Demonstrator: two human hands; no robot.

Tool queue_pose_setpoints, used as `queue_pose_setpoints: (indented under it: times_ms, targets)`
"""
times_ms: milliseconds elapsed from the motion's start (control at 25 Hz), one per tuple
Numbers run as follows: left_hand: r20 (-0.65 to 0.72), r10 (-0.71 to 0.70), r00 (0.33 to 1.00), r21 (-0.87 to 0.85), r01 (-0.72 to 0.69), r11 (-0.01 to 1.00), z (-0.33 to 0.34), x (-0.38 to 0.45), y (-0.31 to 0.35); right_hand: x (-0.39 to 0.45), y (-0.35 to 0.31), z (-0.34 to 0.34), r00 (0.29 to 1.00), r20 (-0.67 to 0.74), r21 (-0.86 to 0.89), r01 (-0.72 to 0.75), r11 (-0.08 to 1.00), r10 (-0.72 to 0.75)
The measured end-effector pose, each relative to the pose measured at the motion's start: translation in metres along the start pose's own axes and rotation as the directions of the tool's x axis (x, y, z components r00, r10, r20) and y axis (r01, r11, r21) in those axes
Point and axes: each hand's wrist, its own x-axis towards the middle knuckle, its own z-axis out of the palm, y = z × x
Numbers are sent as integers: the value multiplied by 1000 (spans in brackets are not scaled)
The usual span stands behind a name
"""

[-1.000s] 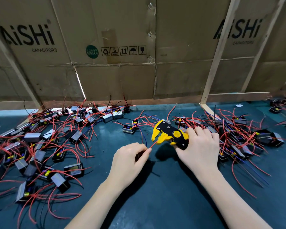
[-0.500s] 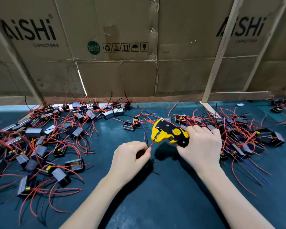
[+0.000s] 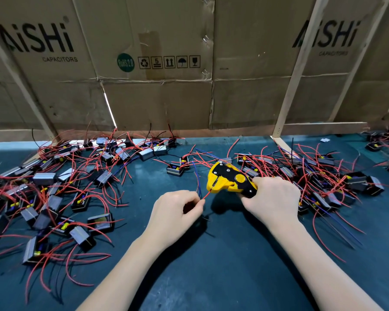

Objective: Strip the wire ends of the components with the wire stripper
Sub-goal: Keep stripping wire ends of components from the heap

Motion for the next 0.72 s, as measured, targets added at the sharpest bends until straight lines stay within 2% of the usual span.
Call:
queue_pose_setpoints:
  times_ms: [160, 280, 360, 440, 560, 720]
  targets:
    - [82, -8, 997, -153, 20, 988, -5, 0, 2, 2, 6, 4, 989, -149, 89, -5, 996, 18]
    - [258, -24, 966, -329, 111, 938, -18, 2, -4, 2, 17, 10, 986, -146, 78, -68, 995, 79]
    - [327, -9, 945, -372, 137, 918, -23, 4, -9, 2, 21, 12, 984, -138, 83, -102, 991, 113]
    - [291, -11, 957, -355, 119, 927, -22, 5, -14, 2, 22, 12, 982, -148, 95, -102, 990, 115]
    - [226, -111, 968, -413, 198, 889, -16, 6, -17, 0, 18, 12, 990, -128, 65, -58, 996, 66]
    - [186, -176, 967, -439, 242, 865, -8, 6, -18, -5, 6, 12, 993, -109, 23, 42, 999, -40]
